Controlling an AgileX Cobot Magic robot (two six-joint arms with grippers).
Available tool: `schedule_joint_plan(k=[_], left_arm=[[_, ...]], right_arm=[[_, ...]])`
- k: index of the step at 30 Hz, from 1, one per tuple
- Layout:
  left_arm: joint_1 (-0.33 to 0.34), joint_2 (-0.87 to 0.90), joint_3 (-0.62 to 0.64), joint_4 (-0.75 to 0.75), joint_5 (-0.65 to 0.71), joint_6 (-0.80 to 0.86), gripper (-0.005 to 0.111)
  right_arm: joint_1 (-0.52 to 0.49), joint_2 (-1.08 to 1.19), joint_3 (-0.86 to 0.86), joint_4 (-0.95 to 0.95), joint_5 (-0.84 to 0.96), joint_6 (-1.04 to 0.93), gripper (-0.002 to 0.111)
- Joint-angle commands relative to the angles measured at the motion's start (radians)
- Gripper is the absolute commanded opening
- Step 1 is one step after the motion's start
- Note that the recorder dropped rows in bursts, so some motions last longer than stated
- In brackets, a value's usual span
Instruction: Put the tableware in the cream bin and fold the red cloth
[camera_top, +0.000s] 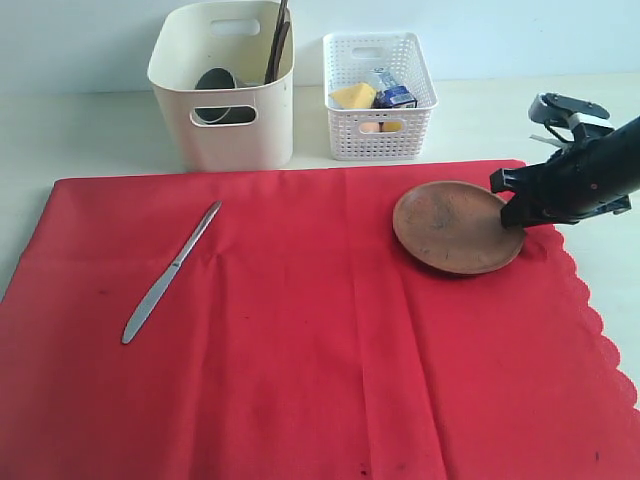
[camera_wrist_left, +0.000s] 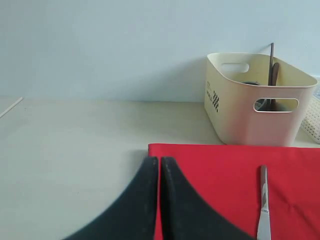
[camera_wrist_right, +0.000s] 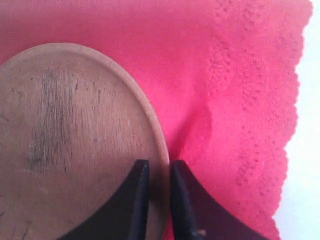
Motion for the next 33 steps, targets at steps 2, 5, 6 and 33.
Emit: schedule_joint_plan(k=[2, 5, 6, 33], left_arm=[[0.003, -0.007, -0.001, -0.006, 0.000, -0.001, 0.004], [0.003, -0.007, -0.001, -0.006, 0.000, -0.001, 0.004], [0.003, -0.007, -0.001, -0.006, 0.000, -0.001, 0.004], [0.003, -0.007, -0.001, -0.006, 0.000, -0.001, 0.004]], right_arm=[[0.002, -0.022, -0.004, -0.019, 0.007, -0.017, 0.000], [0.002, -0.061, -0.008, -0.019, 0.031, -0.017, 0.000], [0.000, -0.076, -0.014, -0.021, 0.053, -0.017, 0.000], [-0.030, -0.001, -0.118, -0.546, 0.155, 0.409, 0.000]])
